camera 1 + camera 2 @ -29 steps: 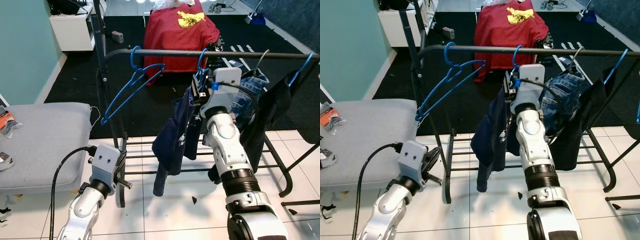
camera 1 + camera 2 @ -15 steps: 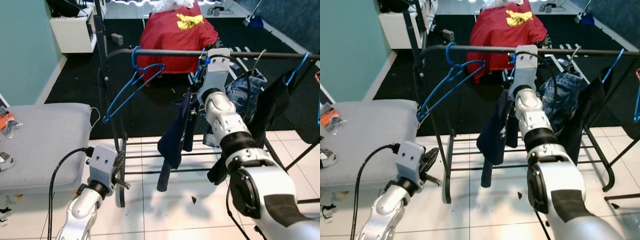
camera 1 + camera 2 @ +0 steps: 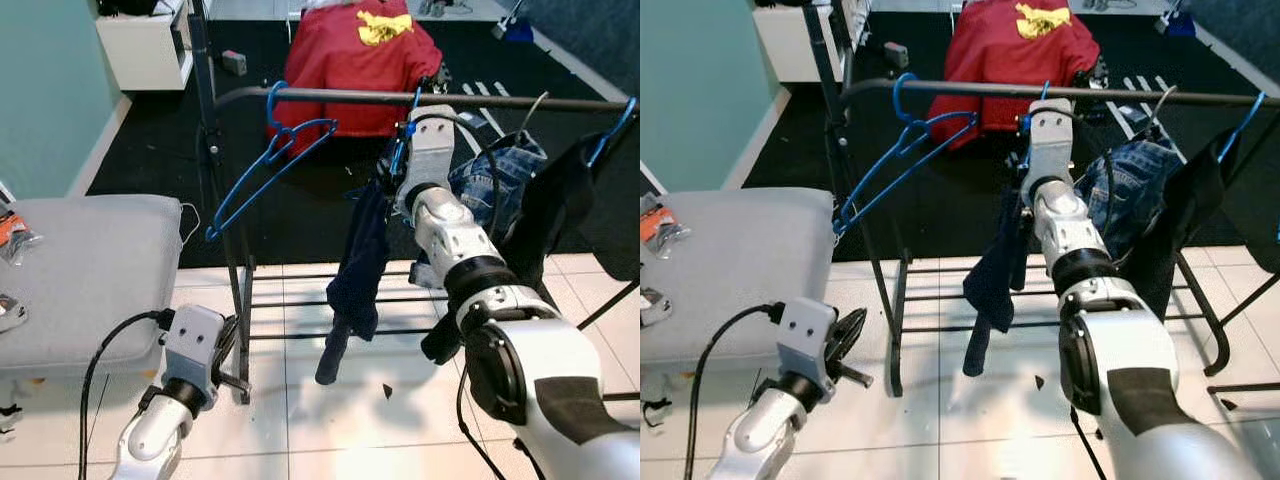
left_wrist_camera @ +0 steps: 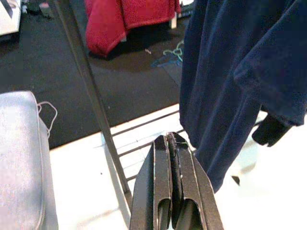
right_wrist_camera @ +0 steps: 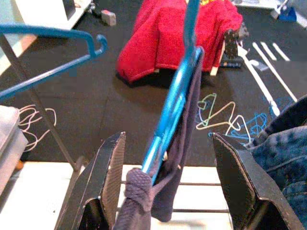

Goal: Hang hanger

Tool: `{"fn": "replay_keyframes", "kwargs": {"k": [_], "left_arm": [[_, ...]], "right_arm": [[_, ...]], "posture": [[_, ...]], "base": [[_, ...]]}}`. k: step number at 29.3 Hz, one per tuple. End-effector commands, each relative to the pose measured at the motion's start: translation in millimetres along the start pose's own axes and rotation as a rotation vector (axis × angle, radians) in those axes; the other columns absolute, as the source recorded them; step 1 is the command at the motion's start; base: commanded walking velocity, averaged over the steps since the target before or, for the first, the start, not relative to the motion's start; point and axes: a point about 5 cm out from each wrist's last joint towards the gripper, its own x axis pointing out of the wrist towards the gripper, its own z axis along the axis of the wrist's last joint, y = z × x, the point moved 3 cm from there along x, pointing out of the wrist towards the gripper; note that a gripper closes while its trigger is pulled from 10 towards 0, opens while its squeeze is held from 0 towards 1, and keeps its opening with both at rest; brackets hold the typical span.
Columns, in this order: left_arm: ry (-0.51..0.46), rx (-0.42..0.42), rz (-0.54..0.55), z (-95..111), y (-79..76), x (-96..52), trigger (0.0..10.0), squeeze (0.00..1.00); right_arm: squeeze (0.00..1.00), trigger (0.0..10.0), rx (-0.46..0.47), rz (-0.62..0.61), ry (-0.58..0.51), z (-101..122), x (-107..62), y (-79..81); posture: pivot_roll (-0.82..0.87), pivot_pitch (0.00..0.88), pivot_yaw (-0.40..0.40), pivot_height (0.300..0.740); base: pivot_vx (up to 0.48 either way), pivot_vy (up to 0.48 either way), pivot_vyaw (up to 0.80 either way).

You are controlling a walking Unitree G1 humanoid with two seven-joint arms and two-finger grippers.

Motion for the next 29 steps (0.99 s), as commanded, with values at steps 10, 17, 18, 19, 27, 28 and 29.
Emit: {"fn": "replay_keyframes", "kwargs": {"k": [10,17,18,19,27,28,29], "left_arm": [[0.022,0.016,-0.006,2.7,5.6,-14.2,10.0,0.00],[0.045,0.021,-0.007,2.6,6.5,-22.2,10.0,0.00],[0.045,0.021,-0.007,2.6,6.5,-22.2,10.0,0.00],[0.048,0.022,-0.007,2.5,6.7,-22.6,10.0,0.00],[0.057,0.027,-0.016,3.3,6.8,-21.1,10.0,0.00],[0.057,0.029,-0.019,4.0,6.7,-20.5,10.0,0.00],[0.057,0.029,-0.019,4.0,6.7,-20.5,10.0,0.00]], "right_arm": [[0.00,10.0,-0.007,-0.012,-0.055,20.5,2.6,-7.9],[0.00,10.0,-0.013,-0.011,-0.085,34.0,4.0,-9.3],[0.00,10.0,-0.013,-0.011,-0.085,34.0,4.0,-9.3],[0.00,10.0,-0.014,-0.013,-0.092,36.5,4.2,-10.1],[0.00,10.0,-0.010,-0.020,-0.132,50.7,4.7,-9.4],[0.00,10.0,-0.010,-0.027,-0.144,54.4,4.8,-8.0],[0.00,10.0,-0.010,-0.027,-0.144,54.4,4.8,-8.0]], "posture": [[0.13,0.264,-0.009,0.740],[0.13,0.272,-0.011,0.740],[0.13,0.272,-0.011,0.740],[0.13,0.272,-0.011,0.740],[0.13,0.268,-0.007,0.740],[0.13,0.268,-0.007,0.740],[0.13,0.268,-0.007,0.740]], "base": [[0.000,0.000,0.00],[0.000,0.000,0.00],[0.000,0.000,0.00],[0.000,0.000,0.00],[0.000,0.000,0.00],[0.000,0.000,0.00],[0.000,0.000,0.00]]}}
